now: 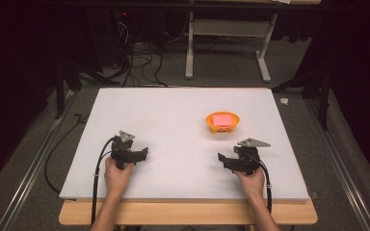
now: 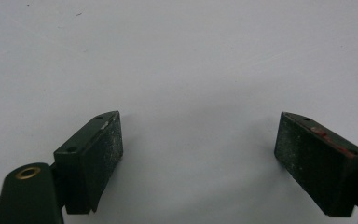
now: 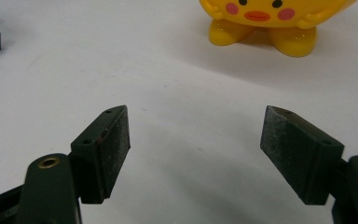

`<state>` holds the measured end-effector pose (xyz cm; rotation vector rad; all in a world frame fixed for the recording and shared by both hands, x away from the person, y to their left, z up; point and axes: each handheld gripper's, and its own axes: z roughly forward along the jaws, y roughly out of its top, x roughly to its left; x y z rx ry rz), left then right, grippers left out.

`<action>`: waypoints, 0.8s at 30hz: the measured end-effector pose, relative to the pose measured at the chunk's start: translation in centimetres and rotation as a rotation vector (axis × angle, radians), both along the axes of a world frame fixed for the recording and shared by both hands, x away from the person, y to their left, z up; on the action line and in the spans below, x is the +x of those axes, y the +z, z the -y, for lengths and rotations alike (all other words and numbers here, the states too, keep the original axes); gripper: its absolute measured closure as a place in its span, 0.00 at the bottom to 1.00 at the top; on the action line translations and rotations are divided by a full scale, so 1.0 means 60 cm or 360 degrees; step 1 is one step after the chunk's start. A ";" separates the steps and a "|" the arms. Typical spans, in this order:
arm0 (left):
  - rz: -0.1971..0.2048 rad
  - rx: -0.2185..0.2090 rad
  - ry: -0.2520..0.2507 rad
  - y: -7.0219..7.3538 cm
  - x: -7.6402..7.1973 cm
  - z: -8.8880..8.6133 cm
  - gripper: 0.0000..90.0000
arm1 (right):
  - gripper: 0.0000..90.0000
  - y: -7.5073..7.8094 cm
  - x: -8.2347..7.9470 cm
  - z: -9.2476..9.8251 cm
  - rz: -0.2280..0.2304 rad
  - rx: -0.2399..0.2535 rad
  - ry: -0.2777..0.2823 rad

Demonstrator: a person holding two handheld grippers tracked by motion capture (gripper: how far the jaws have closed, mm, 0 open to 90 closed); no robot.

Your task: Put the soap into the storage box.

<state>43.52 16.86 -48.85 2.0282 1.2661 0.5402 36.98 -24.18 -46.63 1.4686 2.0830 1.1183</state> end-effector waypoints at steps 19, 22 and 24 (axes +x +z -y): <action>0.0000 0.0000 0.0000 0.000 0.000 0.000 0.18 | 0.28 -0.019 0.010 -0.018 0.0031 -0.0214 -0.0073; 0.0000 0.0000 0.0000 0.000 0.000 0.000 0.18 | 0.28 -0.021 0.010 -0.019 0.0039 -0.0247 -0.0080; 0.0000 0.0000 0.0000 0.000 0.000 0.000 0.18 | 0.28 -0.022 0.010 -0.020 0.0053 -0.0270 -0.0083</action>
